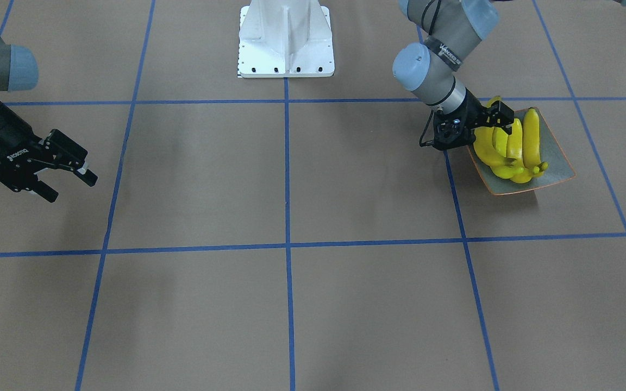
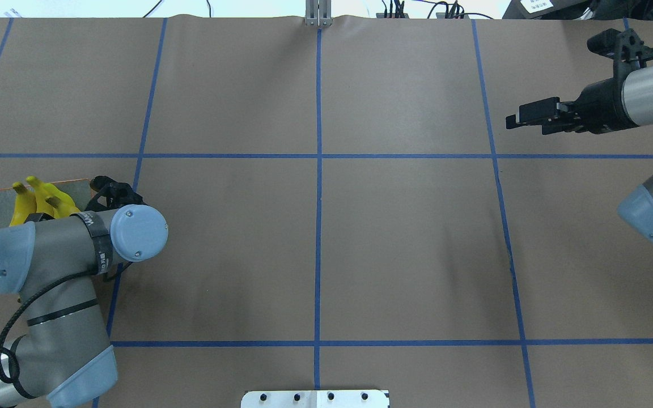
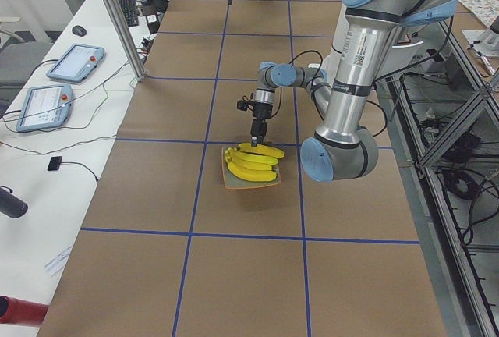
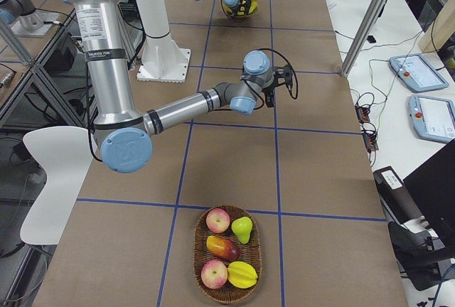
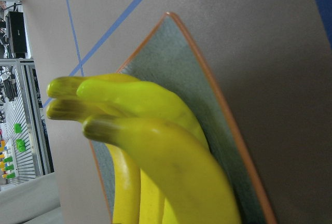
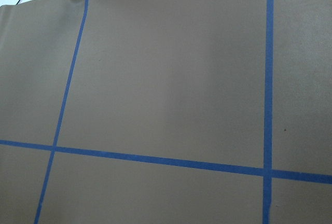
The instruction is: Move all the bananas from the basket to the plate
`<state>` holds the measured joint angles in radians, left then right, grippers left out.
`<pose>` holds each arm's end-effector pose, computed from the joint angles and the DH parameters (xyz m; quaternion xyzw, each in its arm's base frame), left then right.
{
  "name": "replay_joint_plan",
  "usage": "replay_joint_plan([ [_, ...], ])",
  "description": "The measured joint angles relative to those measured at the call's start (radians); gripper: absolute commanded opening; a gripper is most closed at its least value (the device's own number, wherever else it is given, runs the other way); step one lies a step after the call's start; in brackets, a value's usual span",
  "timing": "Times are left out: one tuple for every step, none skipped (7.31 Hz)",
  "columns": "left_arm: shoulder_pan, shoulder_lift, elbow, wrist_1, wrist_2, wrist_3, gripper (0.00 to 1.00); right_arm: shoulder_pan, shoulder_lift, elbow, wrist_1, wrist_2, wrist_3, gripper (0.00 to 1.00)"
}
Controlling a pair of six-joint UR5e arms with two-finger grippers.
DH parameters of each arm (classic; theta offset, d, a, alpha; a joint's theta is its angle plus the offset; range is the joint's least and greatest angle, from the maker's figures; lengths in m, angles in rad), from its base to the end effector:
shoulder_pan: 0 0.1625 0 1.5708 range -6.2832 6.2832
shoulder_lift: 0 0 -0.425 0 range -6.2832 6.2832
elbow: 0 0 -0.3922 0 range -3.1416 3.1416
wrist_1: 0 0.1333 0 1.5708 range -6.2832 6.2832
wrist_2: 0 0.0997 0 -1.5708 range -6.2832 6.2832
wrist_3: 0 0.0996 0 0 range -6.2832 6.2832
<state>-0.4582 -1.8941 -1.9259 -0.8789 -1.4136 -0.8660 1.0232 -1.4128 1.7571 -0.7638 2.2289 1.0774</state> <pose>0.4173 -0.3718 0.4191 0.0619 -0.0487 0.1231 0.9893 -0.2238 -0.5061 0.3909 0.1575 -0.5604 0.0381 0.8122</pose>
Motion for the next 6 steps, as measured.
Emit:
replay_joint_plan([
  [-0.009,-0.006,-0.014,0.000,-0.001,0.029,0.99,0.000,0.001,0.003,0.000,0.000,0.001,1.00],
  [-0.020,-0.014,-0.028,0.000,-0.002,0.048,0.99,-0.001,0.002,0.004,0.000,0.000,0.002,1.00],
  [-0.030,-0.021,-0.045,0.000,-0.002,0.063,0.99,-0.001,0.003,0.005,0.000,0.000,0.002,1.00],
  [-0.036,-0.030,-0.064,0.001,-0.003,0.079,0.99,-0.001,0.003,0.005,0.000,-0.001,0.003,1.00],
  [-0.039,-0.053,-0.077,0.001,-0.006,0.084,0.99,-0.001,0.002,0.005,0.000,-0.001,0.003,1.00],
  [-0.042,-0.082,-0.083,-0.005,-0.010,0.082,0.99,0.003,0.000,0.005,-0.005,0.001,0.002,1.00],
])
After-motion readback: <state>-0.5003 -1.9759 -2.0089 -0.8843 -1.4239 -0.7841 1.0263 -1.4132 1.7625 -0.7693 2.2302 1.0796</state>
